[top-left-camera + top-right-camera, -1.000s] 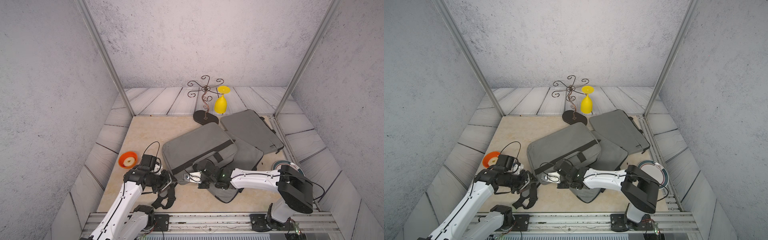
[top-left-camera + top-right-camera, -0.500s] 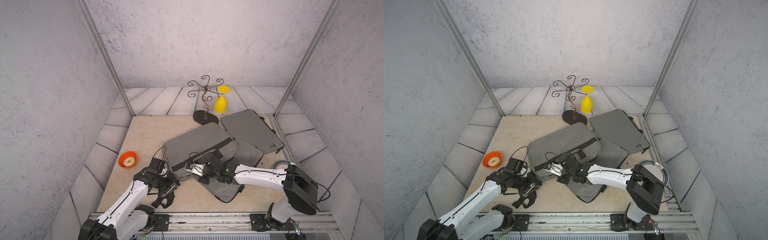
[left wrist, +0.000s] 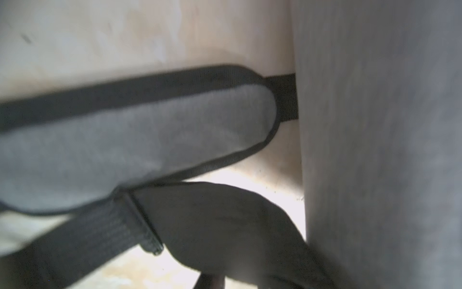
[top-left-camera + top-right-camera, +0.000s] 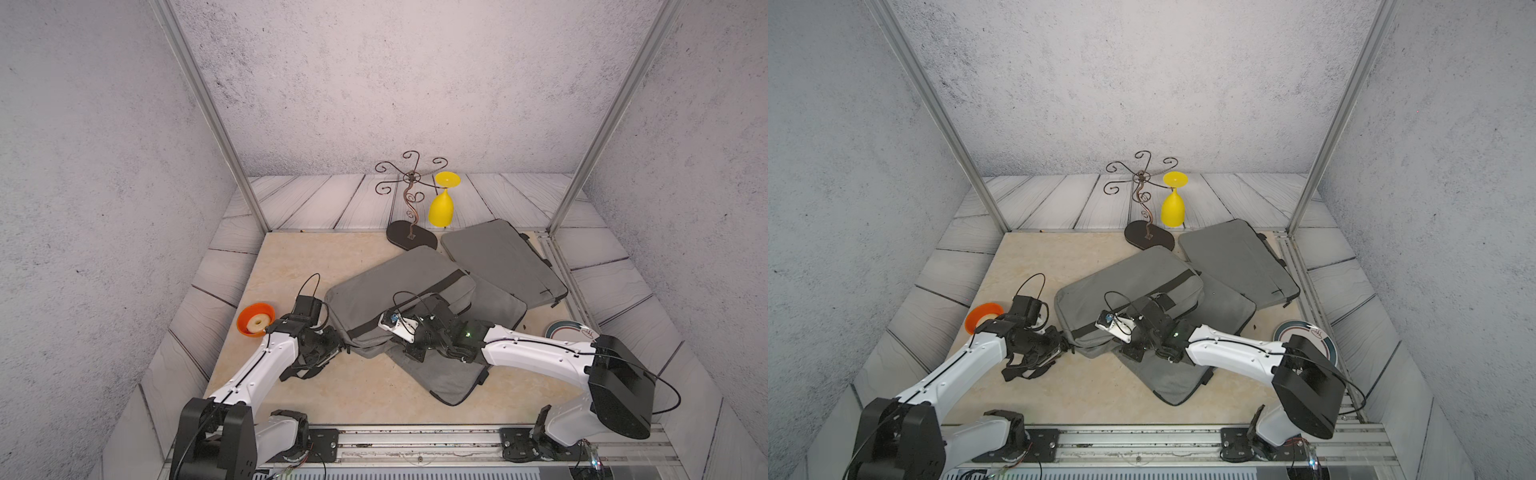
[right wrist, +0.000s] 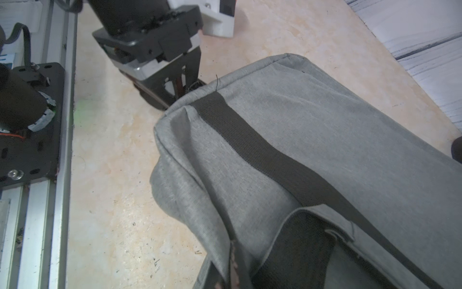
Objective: Open the zippered laptop bag and take out the laptop
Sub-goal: Adjust the zippered laptop bag.
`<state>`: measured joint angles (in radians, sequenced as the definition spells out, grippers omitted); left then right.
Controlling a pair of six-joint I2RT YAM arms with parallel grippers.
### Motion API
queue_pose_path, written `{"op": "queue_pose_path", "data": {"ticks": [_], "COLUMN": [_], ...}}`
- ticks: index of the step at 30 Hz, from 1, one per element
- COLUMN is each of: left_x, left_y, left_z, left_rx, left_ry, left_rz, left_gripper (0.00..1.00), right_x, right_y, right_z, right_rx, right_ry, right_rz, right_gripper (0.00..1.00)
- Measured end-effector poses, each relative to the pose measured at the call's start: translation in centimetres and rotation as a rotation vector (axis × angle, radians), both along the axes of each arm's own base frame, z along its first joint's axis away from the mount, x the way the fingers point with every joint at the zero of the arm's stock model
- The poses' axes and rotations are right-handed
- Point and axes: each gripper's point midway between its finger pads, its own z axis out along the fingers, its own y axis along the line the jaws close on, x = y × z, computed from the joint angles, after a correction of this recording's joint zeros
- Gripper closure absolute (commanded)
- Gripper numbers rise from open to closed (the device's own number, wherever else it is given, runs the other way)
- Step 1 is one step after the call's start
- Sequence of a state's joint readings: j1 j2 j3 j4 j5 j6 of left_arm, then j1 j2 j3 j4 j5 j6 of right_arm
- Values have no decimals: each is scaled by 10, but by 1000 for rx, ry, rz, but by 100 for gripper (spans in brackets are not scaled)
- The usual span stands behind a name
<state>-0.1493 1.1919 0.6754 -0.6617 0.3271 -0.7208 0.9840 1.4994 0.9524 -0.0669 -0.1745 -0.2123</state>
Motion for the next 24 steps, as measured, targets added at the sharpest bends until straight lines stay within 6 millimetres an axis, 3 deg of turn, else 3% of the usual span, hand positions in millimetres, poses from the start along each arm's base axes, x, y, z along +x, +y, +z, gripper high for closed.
{"op": "queue_pose_path", "data": {"ticks": [8,11,19,24], "left_x": [21,14,-16,-30], "left_y": [8,5,-5,-21], "left_z": [14,19,56,49], "left_rx": [-6,-25,-105,-167], "left_ry": [-37,-31,-144,-189], "left_rz": [-23,-37,-60,-103], "left_gripper": [66,61,56,59], "right_x": [-1,0,4,7], "right_y": [0,0,3,5], "right_z": [-1,0,-2,3], "right_rx": [19,32,64,84], "right_ry": [37,56,137,156], "right_rz": [-8,-16,-35,-42], "right_gripper": [100,100,100,100]}}
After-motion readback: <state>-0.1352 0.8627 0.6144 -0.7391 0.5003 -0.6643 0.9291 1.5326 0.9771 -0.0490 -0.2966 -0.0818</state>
